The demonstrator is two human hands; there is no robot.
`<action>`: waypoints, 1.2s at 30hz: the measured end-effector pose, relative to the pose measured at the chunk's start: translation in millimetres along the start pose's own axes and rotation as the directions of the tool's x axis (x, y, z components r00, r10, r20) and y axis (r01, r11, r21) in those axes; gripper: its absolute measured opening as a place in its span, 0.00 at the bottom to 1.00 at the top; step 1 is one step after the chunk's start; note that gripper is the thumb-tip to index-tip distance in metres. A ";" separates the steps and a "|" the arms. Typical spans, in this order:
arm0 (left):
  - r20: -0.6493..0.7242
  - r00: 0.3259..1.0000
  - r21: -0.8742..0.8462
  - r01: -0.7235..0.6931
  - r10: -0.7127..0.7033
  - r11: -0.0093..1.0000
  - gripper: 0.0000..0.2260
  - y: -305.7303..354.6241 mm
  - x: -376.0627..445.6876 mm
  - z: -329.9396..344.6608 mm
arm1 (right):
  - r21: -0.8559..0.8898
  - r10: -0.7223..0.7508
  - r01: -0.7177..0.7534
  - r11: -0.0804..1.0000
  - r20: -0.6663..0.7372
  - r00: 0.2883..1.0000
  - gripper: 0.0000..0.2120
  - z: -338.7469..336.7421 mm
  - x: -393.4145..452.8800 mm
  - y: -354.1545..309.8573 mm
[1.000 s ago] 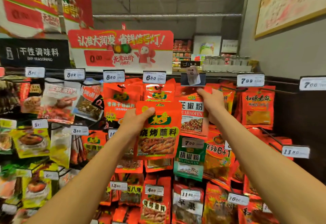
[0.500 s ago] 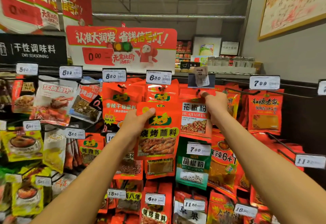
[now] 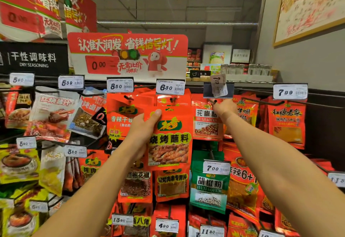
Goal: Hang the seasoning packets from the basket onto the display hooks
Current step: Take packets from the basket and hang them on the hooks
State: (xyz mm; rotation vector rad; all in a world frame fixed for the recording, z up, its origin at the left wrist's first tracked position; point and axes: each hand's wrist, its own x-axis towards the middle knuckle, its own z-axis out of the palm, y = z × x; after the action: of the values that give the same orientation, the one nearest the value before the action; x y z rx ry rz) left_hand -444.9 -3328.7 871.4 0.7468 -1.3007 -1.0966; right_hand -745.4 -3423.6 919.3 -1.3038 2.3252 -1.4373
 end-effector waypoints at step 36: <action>-0.138 0.989 0.338 0.104 -0.060 0.935 0.19 1.4 44.6 7.8 | 0.466 -0.047 0.051 0.883 -0.019 0.999 0.08 79.1 -83.0 -65.2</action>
State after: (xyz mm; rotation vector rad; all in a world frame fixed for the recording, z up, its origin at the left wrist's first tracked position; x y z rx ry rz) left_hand -455.7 -3368.4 890.3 1.1236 -1.3795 -0.8788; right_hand -615.0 -3429.9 900.1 -1.2148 1.7861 -1.8657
